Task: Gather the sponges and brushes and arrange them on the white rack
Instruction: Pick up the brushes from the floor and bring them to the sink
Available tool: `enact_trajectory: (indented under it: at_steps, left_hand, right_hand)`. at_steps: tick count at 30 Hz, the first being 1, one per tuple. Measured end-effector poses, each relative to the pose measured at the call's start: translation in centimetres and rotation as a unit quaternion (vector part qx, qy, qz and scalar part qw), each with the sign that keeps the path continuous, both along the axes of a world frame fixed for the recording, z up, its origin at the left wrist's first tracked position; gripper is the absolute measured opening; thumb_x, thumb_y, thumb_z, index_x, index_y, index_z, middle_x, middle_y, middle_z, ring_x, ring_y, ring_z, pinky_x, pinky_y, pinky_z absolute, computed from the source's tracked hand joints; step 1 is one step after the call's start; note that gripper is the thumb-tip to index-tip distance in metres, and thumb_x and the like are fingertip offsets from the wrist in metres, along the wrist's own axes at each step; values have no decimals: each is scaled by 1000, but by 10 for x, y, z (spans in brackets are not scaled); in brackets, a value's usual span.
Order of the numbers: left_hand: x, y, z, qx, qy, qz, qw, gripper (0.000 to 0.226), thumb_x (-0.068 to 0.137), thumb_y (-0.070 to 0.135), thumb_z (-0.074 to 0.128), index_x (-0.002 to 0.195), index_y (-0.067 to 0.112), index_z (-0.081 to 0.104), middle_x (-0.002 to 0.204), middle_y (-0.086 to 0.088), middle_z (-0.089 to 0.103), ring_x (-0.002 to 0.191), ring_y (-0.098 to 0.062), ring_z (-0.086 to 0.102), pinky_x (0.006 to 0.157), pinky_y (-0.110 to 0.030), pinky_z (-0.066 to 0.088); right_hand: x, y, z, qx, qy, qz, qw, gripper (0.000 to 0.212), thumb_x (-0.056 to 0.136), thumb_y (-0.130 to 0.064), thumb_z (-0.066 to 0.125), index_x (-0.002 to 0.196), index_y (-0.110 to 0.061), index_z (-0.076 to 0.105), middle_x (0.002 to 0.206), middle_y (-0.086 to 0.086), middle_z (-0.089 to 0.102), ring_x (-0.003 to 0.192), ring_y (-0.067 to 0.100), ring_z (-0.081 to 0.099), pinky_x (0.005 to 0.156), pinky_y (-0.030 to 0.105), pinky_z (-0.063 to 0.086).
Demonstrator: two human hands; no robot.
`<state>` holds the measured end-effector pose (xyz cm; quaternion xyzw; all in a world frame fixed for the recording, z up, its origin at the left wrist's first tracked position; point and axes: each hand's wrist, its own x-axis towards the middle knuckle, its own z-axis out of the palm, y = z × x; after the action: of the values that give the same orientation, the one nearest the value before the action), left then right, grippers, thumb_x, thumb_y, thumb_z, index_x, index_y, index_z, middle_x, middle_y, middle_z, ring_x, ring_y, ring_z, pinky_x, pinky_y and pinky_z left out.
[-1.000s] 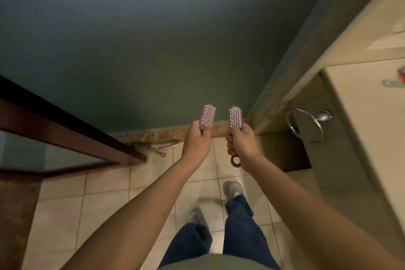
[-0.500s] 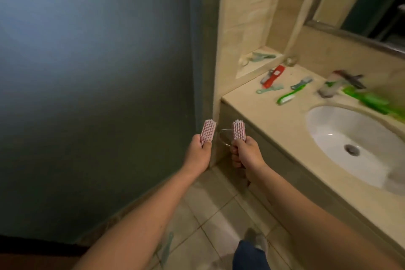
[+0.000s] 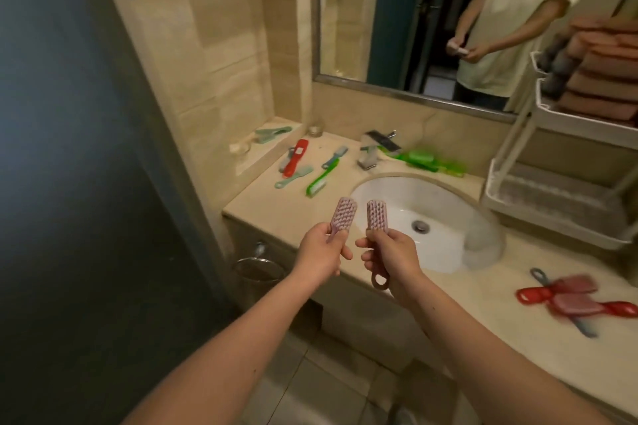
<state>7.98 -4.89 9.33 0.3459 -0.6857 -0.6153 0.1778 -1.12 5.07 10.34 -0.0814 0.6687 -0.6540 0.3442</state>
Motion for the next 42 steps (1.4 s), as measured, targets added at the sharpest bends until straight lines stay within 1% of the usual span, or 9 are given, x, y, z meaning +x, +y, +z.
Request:
enact_trajectory:
  at_steps: [4,10,17,22,27,30,36,39,42]
  left_hand:
    - [-67,25,4,-7,-5,-37,999,18,95,33,52,91,18,60,57,2,64,37,-11,46,40,-22,40]
    - [-178,64,3,3,-27,-97,995,19,95,29,47,85,19,60,67,1,58,39,-10,45,41,-21,38]
    - [-290,110,3,29,-57,-127,990,32,94,23,34,90,18,65,65,-5,49,52,-17,44,45,-22,36]
    - [-349,134,-1,48,-63,-146,986,29,97,17,32,74,13,50,66,-8,45,46,-15,40,34,-13,27]
    - [-396,148,-4,86,-67,-191,975,13,102,21,42,109,25,52,66,-4,47,47,-13,38,39,-20,27]
    - [-421,150,-8,93,-63,-201,973,41,100,12,46,139,24,37,70,0,52,45,-8,40,40,-21,30]
    - [-463,142,-19,79,-119,-199,970,65,88,-13,40,143,21,33,121,-19,59,62,-15,47,47,-25,38]
    - [-484,140,-29,88,-138,-181,970,58,90,-11,36,141,17,41,113,-22,62,57,-17,46,43,-25,34]
    - [-497,141,-39,107,-147,-166,969,55,89,-8,42,138,17,44,85,-12,64,54,-16,49,46,-25,40]
  right_hand:
    - [-62,31,-2,-17,-2,-43,999,13,95,-13,57,97,-2,61,75,8,73,47,15,58,43,23,47]
    - [-159,76,-4,13,27,-87,996,16,92,-17,57,90,-2,62,65,6,69,40,15,52,37,19,37]
    - [-255,121,-9,7,17,-149,989,21,89,-7,41,96,-4,61,66,11,68,42,17,52,40,22,39]
    - [-314,147,-15,7,-1,-181,984,26,94,-6,34,104,-5,58,71,12,66,47,18,54,40,25,41]
    - [-360,161,-21,64,-22,-191,979,19,97,-10,40,91,-13,57,65,9,60,45,15,54,39,24,39]
    - [-386,164,-27,94,-39,-186,977,16,96,-11,41,92,-11,57,59,8,60,43,15,54,45,26,33]
    - [-429,155,-35,92,-54,-201,974,21,92,1,50,81,-7,66,50,7,56,33,14,42,36,19,25]
    - [-443,151,-39,81,-34,-203,975,16,87,6,57,84,-4,68,59,8,61,40,17,52,32,23,38]
    - [-457,145,-46,134,-10,-191,972,23,86,3,58,71,-12,66,67,8,65,52,18,59,41,23,48]
